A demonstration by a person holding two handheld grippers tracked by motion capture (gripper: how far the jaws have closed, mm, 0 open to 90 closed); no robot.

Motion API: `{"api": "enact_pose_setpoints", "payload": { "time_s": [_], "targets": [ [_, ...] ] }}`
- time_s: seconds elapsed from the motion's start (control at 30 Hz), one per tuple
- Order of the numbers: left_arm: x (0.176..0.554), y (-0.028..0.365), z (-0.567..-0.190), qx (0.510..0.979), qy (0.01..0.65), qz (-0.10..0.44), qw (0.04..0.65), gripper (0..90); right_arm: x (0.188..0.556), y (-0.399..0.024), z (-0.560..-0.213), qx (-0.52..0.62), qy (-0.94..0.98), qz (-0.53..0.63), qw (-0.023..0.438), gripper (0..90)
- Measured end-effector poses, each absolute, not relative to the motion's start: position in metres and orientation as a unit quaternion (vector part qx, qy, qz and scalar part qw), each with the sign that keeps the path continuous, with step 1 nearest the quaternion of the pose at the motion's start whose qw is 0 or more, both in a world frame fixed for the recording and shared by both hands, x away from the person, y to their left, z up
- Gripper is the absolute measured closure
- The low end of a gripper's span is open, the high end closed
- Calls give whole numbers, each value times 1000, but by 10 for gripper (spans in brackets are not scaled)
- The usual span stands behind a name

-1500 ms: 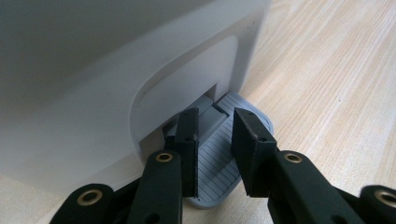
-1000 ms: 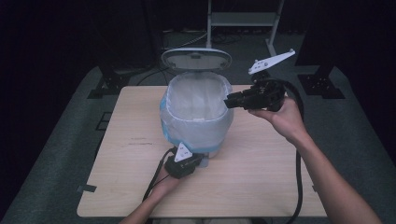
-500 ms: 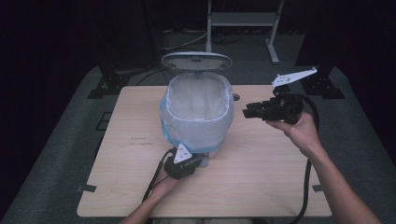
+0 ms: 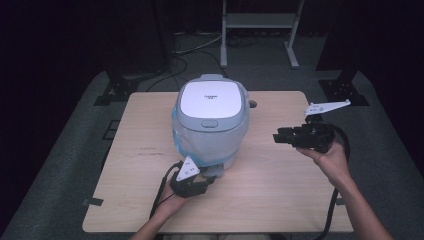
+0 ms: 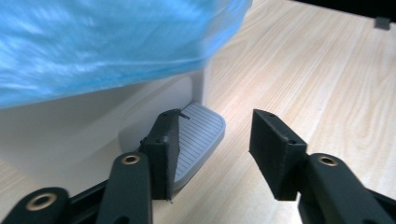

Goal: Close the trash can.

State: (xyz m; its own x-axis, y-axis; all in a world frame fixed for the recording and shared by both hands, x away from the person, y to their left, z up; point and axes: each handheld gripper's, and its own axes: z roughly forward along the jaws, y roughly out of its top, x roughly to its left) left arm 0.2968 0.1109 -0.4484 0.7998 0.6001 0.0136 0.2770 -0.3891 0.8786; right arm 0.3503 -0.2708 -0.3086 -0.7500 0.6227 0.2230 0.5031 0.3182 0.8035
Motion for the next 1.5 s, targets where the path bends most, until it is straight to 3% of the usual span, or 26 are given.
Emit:
{"api": "enact_pose_setpoints", "payload": {
  "time_s": [1.37,1.5],
  "targets": [
    [280,200,-438,775,354,234,469,316,327,-307,-381,406,791,448,93,476],
    [278,203,-442,774,363,238,462,293,322,-312,-390,412,788,448,94,427]
  ]
}}
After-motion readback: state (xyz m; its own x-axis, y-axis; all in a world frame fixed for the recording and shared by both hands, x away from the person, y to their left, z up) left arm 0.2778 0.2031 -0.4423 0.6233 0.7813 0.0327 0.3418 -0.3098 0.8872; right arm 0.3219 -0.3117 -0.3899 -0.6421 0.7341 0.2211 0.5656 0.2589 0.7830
